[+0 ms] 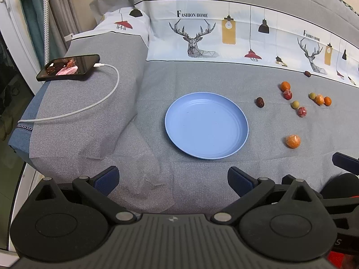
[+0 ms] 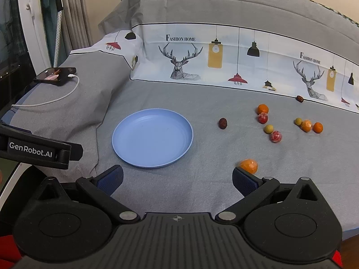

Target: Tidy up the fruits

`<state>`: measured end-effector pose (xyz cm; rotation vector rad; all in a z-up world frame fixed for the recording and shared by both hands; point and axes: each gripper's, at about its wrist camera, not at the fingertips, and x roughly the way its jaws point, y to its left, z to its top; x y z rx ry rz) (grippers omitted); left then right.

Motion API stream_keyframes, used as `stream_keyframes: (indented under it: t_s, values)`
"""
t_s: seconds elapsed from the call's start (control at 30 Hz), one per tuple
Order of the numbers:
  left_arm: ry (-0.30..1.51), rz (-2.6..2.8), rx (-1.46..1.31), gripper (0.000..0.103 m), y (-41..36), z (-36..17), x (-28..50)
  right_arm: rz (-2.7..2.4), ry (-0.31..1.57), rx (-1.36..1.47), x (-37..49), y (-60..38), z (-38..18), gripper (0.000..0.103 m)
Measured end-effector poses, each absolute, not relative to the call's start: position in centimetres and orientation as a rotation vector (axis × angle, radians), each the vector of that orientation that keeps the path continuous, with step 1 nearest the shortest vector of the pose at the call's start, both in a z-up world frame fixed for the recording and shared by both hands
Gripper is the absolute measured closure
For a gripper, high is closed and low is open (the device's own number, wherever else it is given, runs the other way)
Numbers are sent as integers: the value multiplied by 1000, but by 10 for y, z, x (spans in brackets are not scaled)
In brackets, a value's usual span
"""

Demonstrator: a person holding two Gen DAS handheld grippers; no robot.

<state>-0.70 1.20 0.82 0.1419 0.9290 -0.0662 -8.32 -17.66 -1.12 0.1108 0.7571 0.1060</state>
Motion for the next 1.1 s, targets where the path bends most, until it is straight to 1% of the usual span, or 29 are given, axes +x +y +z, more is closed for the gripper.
stream_keyframes:
  t_s: [0.33,1.1]
  values:
    - [903,-54,172,0,6,13,-6,109,738,138,-86,-180,-11,1]
    - [919,-34,202,0,-1,12,-4,111,739,184,-83,-187,-8,0]
